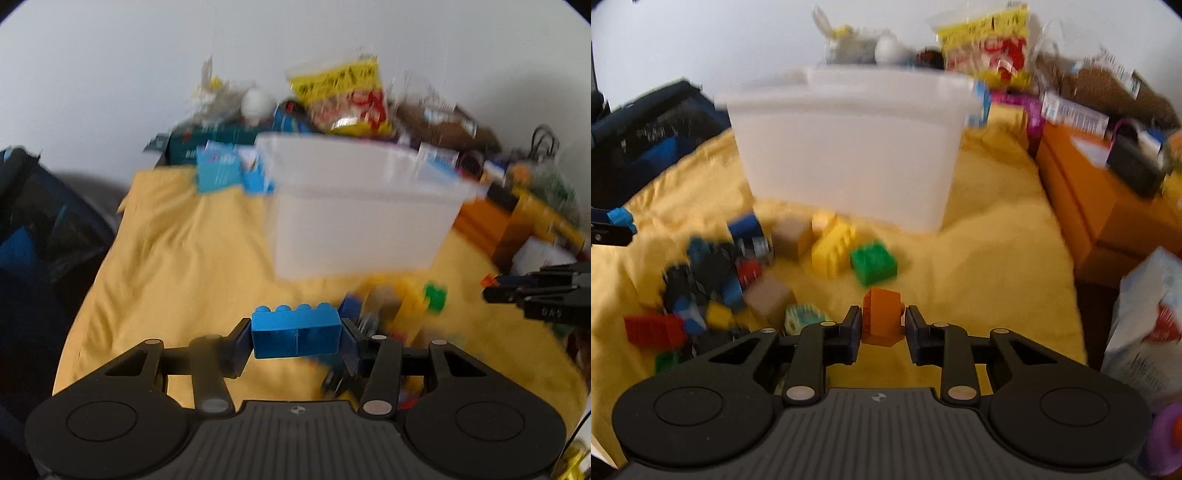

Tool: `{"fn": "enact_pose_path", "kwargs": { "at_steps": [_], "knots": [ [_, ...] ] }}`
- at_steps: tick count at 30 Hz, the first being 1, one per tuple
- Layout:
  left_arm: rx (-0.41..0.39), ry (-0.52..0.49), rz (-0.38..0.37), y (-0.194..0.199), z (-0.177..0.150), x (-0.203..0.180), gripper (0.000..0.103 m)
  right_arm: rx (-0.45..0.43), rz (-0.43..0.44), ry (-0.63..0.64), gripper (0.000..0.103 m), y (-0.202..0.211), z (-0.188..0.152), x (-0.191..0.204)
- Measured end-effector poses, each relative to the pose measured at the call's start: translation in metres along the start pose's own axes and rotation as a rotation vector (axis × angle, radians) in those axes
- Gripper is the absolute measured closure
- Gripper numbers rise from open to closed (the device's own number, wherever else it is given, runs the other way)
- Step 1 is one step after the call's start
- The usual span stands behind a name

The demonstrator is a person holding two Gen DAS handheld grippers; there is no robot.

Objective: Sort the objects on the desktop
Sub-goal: 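Carry both bricks over the white bin and open both tools to drop them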

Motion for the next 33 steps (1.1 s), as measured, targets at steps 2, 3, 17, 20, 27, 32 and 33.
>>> {"fn": "enact_pose_path", "kwargs": {
  "at_steps": [2,3,17,20,27,32,33],
  "knots": [
    [-0.028,0.008,-0.016,0.000,0.018,-0.006,0.050,-0.043,0.008,0.010,0.074,0.007,0.017,0.004],
    [-0.036,0.011,-0.021,0.000,0.026,-0.009,0.050,-0.068,0.016,0.010,0.074,0.011,0.027,0.006],
    [-0.028,0.058,-0.038,-0.065,0.135,-0.032,0.050,-0.184,0.008,-0.029,0.074,-0.003,0.142,-0.011],
    [0.012,0.030,-0.029,-0.084,0.142,-0.038,0.050,-0.142,0.003,-0.081,0.074,-0.018,0.149,-0.027],
    [0.093,0.023,-0.011,-0.109,0.141,-0.050,0.050,-0.057,0.016,-0.171,0.074,-0.044,0.149,-0.045],
    [0.093,0.047,0.008,-0.113,0.140,-0.054,0.028,-0.026,0.025,-0.159,0.059,-0.053,0.151,-0.047],
    [0.079,0.045,0.010,-0.110,0.140,-0.054,0.028,-0.030,0.023,-0.148,0.049,-0.053,0.151,-0.047]
  ]
}}
Point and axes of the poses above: each gripper's, at about its wrist camera, not at the fingertips, and y roughly against the way its jaws point, x to its left, z to its top, the point moved 5 cm from there along -y, roughly the way its jaws point, and after that the axes turned 15 degrees about z, right-handed, at the moved point
